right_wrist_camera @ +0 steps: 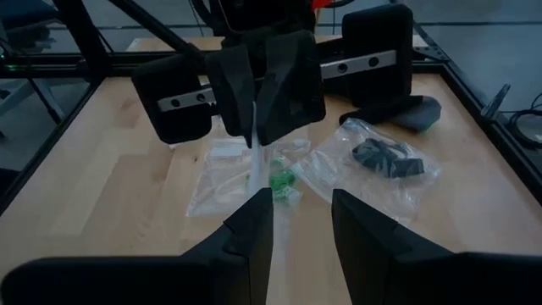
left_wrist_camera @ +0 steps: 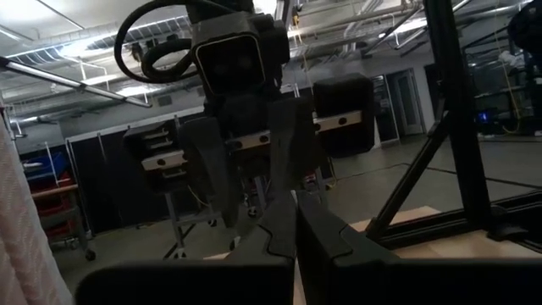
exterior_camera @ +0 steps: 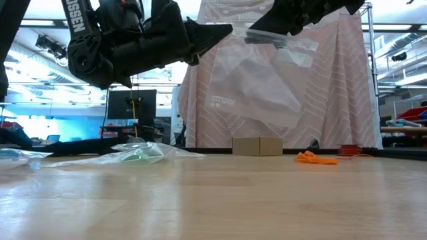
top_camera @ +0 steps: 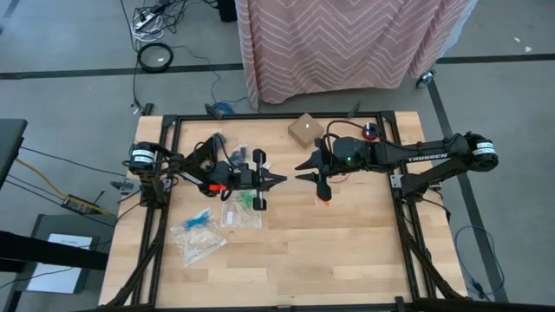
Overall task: Sort rubber bands
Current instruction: Open the transparent zip bag
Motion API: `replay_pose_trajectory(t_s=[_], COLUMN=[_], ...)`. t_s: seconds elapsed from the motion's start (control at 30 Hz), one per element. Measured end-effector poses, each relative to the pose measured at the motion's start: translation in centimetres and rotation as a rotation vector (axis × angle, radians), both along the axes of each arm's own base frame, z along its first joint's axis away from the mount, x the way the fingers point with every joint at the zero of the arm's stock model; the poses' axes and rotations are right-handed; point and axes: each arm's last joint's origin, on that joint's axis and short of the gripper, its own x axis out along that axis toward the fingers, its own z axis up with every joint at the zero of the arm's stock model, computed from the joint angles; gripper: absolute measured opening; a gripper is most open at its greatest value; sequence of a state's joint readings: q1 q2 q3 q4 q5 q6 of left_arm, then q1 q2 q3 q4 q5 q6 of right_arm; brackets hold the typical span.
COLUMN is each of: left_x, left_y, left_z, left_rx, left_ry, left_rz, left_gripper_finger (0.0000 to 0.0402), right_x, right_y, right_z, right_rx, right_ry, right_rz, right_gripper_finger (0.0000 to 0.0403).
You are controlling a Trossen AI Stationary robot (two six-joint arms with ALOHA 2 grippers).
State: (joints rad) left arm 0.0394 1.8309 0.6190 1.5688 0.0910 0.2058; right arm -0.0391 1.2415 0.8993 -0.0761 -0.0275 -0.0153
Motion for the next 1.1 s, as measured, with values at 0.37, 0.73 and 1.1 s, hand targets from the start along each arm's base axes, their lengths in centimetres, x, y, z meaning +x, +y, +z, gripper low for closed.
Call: replay_pose_trajectory(t_s=[0.37,0.73,1.1], left_x=[0.07,0.08,0.09], left_y=[0.01,0.01,0.01], left_z=[-0.19,-0.21,-0.23], left_rx=[-0.002,-0.002,-0.003], left_ry=[0.021,0.024,0.026], left_rz=[0.0,0.0,-0.001], left_gripper_finger=[0.0006,0.0006,0.0006], right_x=[0.04,0.35,0.37], right_y=[0.0,-0.01,-0.01], right_z=[0.09,0.87,0.94], right_rx=[-0.011,-0.016,-0.015], right_ry=[-0.01,-0.098,-0.106], right_rz=[0.004,0.005,0.004], right_gripper_finger=[0.0112,0.0112,0.0112])
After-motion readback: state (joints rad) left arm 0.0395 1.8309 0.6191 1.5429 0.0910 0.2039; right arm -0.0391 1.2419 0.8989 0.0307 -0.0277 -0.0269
